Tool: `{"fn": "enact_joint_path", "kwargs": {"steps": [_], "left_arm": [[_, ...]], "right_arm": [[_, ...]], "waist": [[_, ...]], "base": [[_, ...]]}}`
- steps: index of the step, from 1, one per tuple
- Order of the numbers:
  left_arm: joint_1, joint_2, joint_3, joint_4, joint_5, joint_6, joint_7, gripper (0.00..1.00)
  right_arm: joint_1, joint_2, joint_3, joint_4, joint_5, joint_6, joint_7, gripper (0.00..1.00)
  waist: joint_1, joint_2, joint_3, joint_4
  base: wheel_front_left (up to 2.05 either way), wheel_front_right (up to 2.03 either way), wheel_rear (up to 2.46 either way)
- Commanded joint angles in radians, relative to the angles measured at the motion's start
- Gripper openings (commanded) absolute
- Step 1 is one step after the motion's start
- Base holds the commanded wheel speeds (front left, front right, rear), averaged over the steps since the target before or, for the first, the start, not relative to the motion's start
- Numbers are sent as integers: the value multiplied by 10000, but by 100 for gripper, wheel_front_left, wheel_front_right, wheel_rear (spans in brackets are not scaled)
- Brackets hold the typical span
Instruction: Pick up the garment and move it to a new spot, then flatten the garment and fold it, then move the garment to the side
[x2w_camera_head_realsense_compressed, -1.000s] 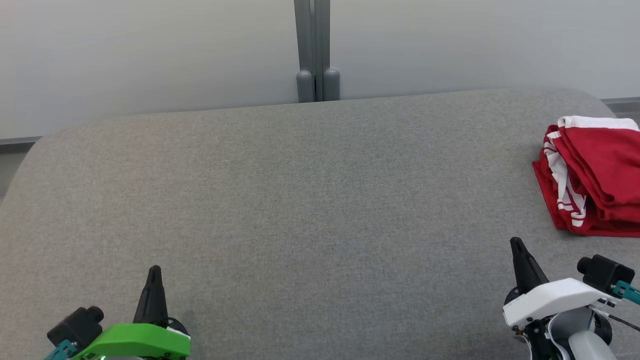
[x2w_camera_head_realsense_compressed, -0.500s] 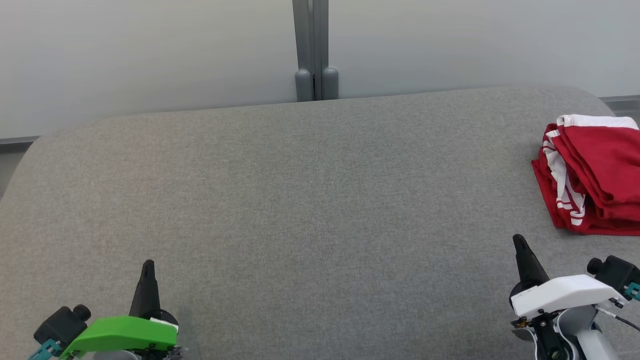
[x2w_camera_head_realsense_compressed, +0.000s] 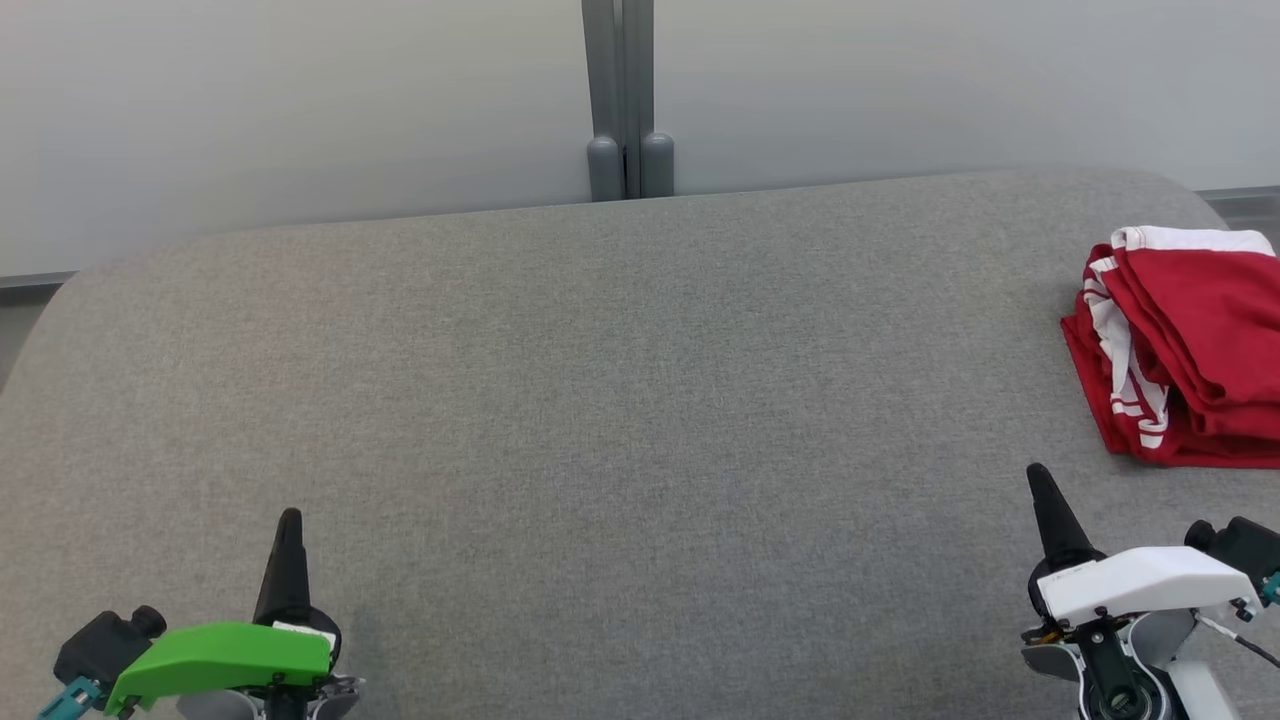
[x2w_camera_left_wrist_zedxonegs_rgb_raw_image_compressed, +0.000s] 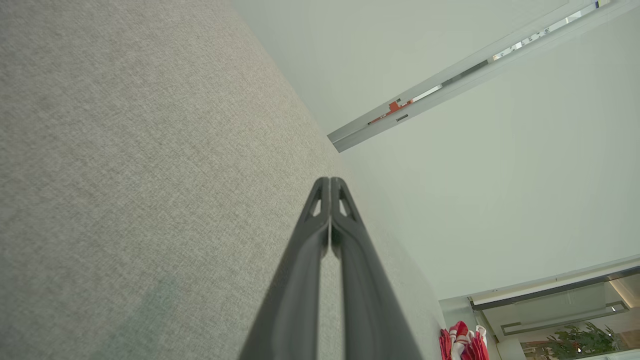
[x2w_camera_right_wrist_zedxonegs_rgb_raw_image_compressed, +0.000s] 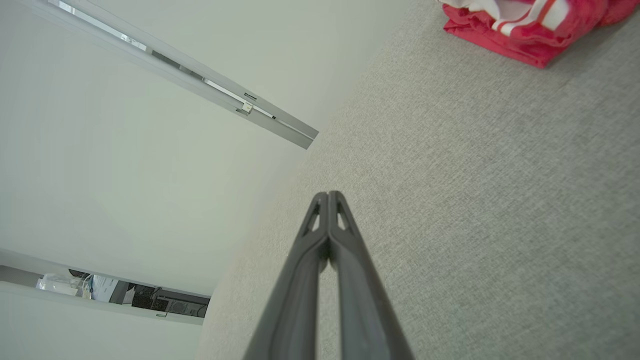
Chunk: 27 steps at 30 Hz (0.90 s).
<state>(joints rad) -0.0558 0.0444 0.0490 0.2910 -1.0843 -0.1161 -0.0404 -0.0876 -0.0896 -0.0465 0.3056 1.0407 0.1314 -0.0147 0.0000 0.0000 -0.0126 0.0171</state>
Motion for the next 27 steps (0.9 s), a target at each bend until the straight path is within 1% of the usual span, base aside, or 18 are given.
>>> {"fn": "enact_joint_path", "kwargs": {"steps": [1, 27], "left_arm": [[-270, 55, 66, -148, -299, -66, 63, 0], [-440, 71, 344, -296, -2562, -106, 740, 0]], "right_arm": [[-215, -18, -61, -160, 298, -5, 72, 0], [-248, 174, -351, -379, 2752, -7, 637, 0]], "waist": [[0, 0, 3, -3], [0, 0, 62, -67]], "base": [[0, 0, 0], [0, 0, 0]]}}
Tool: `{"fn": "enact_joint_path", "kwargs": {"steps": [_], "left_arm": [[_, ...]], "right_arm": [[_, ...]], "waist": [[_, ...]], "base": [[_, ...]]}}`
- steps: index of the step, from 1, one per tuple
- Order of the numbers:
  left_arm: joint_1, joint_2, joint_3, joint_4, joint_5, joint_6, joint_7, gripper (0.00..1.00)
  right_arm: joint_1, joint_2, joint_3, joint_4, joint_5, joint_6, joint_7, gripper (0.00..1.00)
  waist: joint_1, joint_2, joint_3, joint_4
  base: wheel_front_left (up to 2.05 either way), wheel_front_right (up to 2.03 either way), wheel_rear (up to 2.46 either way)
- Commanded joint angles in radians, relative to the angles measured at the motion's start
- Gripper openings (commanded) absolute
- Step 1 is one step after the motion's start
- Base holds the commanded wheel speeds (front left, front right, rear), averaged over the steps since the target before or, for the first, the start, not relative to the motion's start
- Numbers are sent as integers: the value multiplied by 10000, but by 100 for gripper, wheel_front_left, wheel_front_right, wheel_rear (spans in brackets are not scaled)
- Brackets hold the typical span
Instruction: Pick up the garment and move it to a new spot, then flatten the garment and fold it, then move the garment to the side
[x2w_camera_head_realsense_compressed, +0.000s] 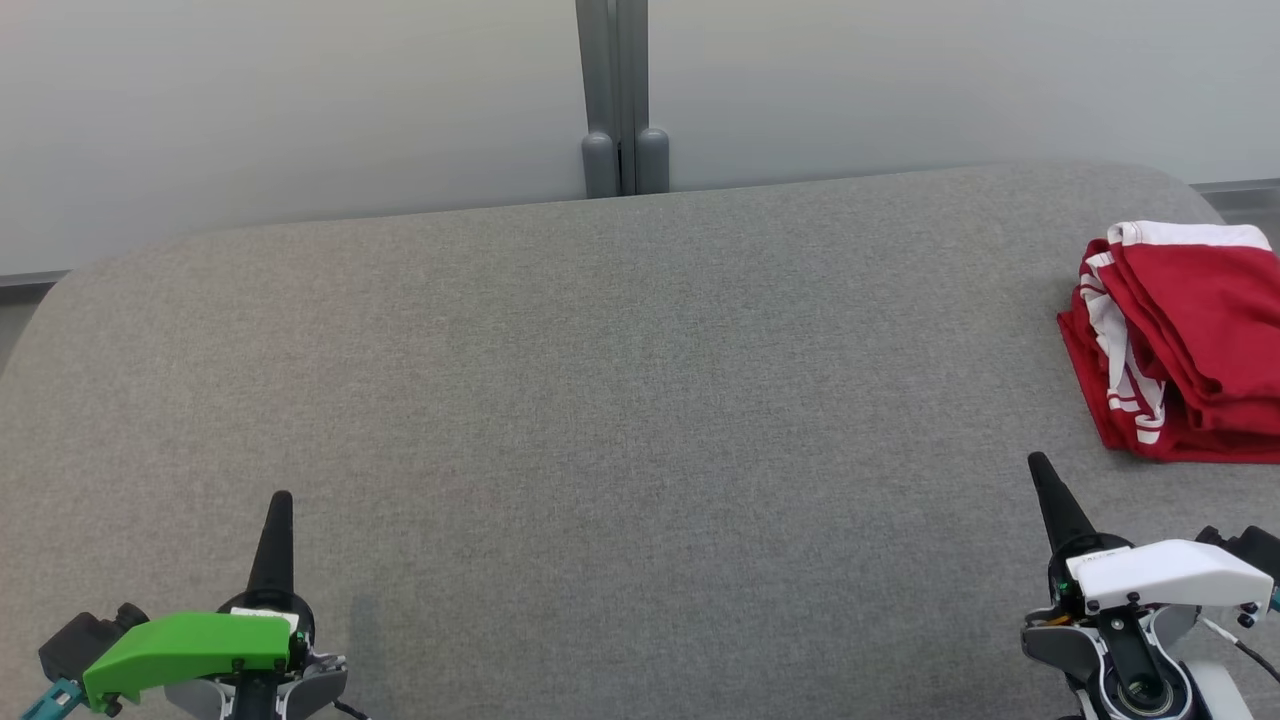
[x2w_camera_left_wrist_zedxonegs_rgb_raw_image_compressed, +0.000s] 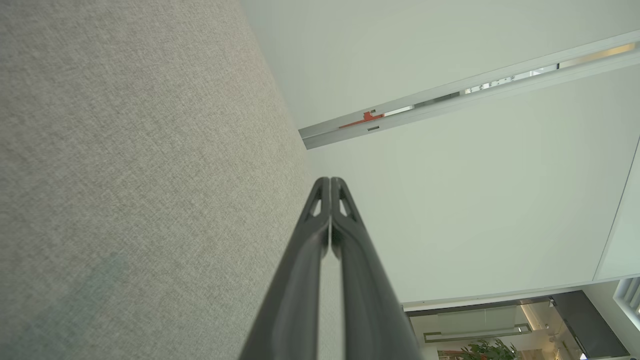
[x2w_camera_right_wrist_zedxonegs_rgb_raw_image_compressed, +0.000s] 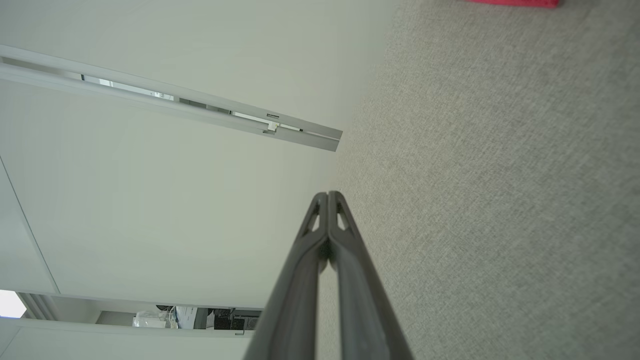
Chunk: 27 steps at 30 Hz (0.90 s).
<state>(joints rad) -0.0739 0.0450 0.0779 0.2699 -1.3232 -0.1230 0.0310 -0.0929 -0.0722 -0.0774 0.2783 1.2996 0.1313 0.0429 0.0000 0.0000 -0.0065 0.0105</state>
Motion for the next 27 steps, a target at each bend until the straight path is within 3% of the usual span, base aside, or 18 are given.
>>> {"fn": "enact_joint_path", "kwargs": {"steps": [1, 27], "left_arm": [[-263, 66, 64, -91, -252, -39, 58, 0], [-362, 78, 285, -214, -2041, -90, 590, 0]], "right_arm": [[-197, 6, -52, -116, 260, -6, 79, 0], [-201, 154, -280, -284, 2198, -3, 532, 0]], "waist": [[0, 0, 3, -4], [0, 0, 61, -67]], "base": [[0, 0, 0], [0, 0, 0]]}}
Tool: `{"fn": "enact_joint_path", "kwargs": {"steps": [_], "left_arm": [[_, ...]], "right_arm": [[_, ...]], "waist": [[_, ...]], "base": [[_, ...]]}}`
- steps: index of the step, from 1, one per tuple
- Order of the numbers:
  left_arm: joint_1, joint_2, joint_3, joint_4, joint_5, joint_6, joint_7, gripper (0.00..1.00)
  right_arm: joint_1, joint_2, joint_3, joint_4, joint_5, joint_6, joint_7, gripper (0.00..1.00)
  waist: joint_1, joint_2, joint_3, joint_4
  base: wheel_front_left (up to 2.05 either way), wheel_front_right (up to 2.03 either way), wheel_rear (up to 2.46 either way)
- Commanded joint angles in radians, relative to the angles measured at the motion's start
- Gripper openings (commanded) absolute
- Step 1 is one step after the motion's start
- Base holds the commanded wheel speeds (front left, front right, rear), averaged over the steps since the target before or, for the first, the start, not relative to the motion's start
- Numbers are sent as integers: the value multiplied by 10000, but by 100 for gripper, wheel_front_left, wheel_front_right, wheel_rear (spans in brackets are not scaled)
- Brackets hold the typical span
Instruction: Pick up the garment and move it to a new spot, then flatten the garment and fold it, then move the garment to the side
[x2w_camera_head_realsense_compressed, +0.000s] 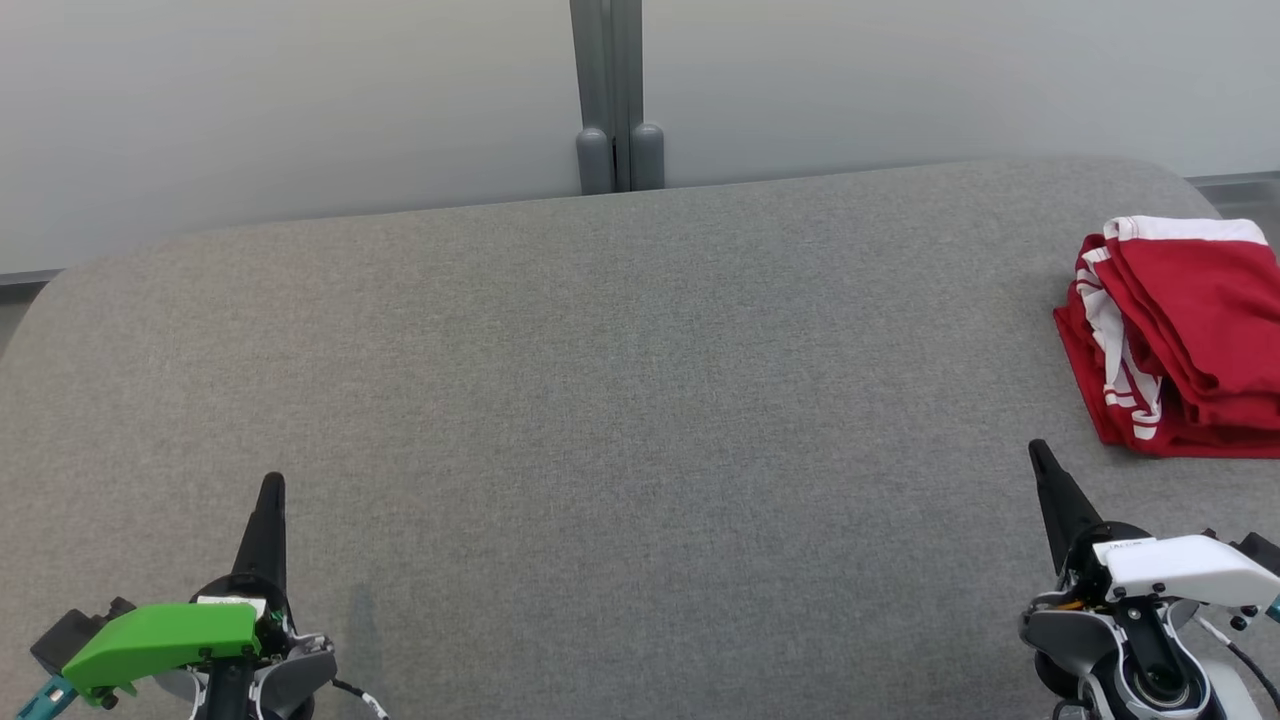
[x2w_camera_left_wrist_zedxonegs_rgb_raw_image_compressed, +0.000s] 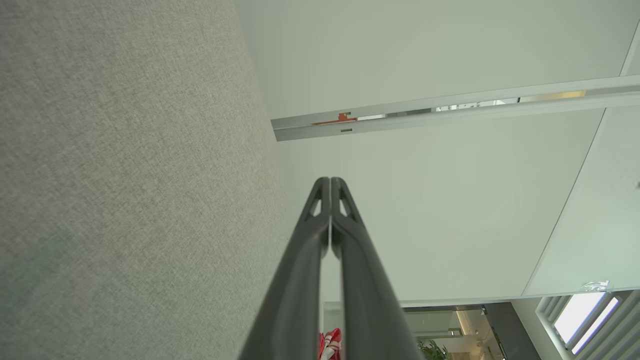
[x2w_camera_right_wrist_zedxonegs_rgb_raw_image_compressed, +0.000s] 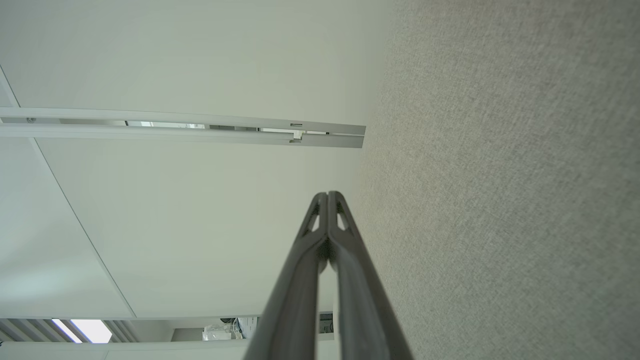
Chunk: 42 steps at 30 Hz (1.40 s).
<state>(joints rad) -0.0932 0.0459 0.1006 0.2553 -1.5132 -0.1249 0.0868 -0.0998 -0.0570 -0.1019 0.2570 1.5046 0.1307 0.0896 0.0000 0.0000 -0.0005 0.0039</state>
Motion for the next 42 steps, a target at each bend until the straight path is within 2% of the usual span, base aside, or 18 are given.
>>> {"fn": "enact_joint_path", "kwargs": {"steps": [1, 15, 42], "left_arm": [[-176, 69, 69, -73, -215, -64, 65, 0], [-227, 76, 162, -120, -1029, -87, 303, 0], [-208, 75, 156, -114, -1011, -87, 307, 0]], "right_arm": [[-131, 8, -41, -78, 219, 3, 69, 0], [-114, 78, -146, -154, 1115, 2, 269, 0], [-111, 73, -141, -151, 1113, 2, 273, 0]], "waist": [[0, 0, 3, -4], [0, 0, 35, -38], [0, 0, 36, -39]], "base": [[0, 0, 0], [0, 0, 0], [0, 0, 0]]}}
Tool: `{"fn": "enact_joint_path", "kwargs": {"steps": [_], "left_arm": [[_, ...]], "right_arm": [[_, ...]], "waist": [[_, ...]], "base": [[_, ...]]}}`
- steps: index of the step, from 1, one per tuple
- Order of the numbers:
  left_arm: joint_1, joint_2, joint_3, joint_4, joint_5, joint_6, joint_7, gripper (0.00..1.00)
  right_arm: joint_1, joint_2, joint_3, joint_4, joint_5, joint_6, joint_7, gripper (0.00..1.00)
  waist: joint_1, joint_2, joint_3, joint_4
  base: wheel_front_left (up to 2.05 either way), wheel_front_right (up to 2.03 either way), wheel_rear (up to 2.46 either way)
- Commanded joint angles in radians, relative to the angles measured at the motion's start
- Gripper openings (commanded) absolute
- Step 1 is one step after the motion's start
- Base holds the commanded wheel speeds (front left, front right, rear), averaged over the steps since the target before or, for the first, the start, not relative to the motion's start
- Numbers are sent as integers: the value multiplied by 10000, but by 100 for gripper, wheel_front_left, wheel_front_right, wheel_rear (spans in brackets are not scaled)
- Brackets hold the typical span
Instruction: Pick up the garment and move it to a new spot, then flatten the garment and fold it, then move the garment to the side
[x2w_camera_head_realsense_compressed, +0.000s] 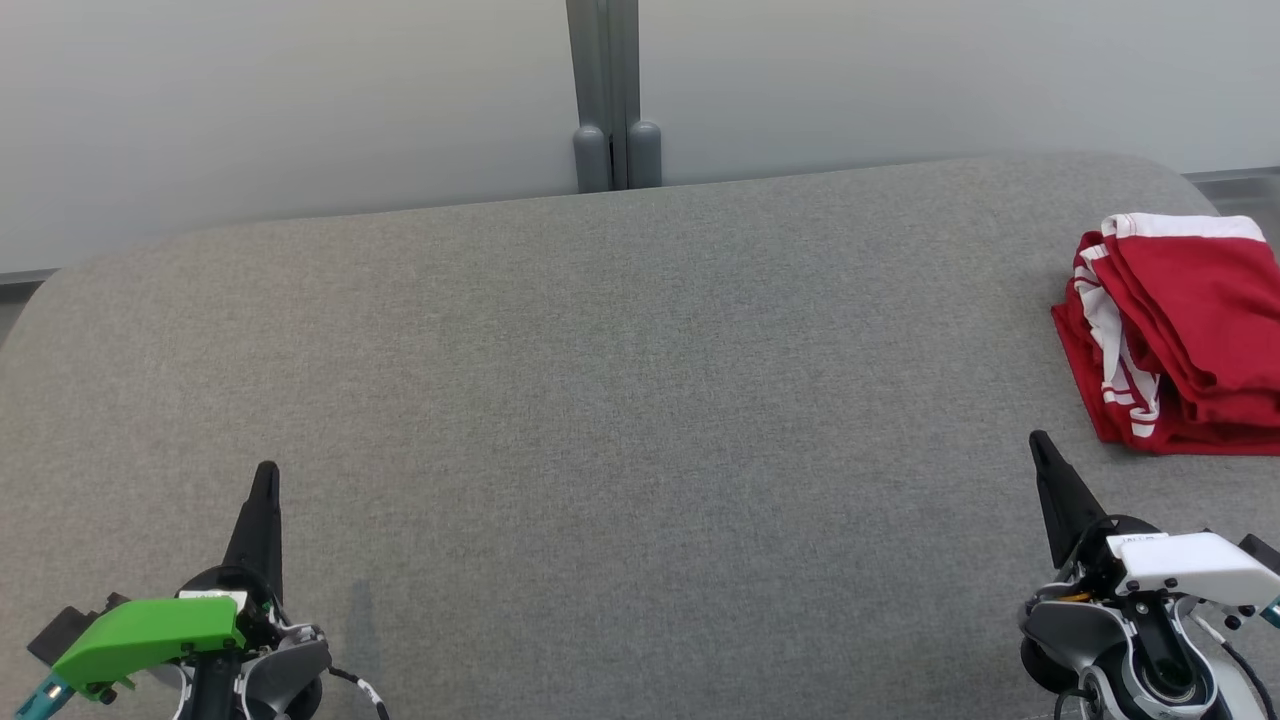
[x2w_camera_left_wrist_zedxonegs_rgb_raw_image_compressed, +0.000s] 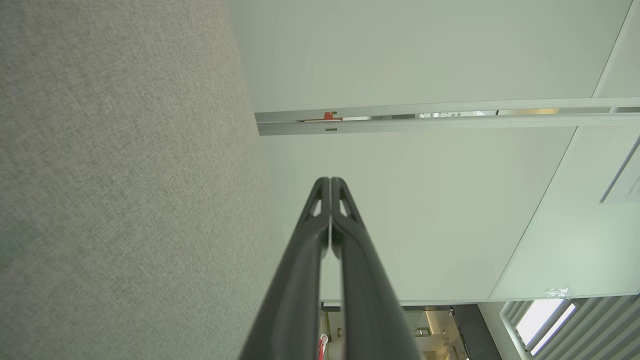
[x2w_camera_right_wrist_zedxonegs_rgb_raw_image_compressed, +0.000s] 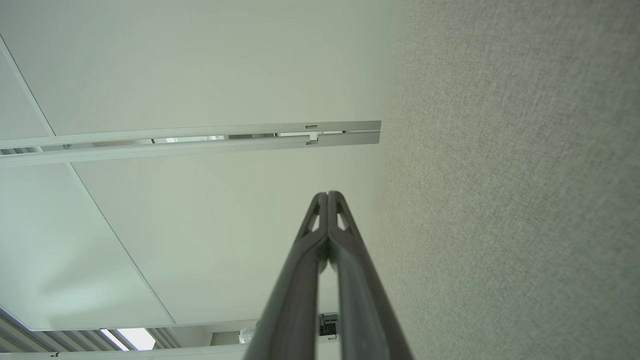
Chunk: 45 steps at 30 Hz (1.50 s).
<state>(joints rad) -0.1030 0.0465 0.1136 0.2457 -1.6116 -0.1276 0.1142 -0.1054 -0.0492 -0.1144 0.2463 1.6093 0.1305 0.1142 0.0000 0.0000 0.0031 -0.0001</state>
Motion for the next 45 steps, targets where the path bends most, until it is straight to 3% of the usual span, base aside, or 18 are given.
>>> {"fn": "enact_joint_path", "kwargs": {"steps": [1, 45], "left_arm": [[-110, 69, 25, -18, -27, -60, 33, 0], [-110, 69, 24, -19, -28, -60, 32, 0]], "right_arm": [[-54, -6, -17, -44, 66, 4, 28, 0], [-52, -8, -14, -43, 68, 4, 26, 0]], "waist": [[0, 0, 0, 1], [0, 0, 0, 1]], "base": [[0, 0, 0], [0, 0, 0]]}}
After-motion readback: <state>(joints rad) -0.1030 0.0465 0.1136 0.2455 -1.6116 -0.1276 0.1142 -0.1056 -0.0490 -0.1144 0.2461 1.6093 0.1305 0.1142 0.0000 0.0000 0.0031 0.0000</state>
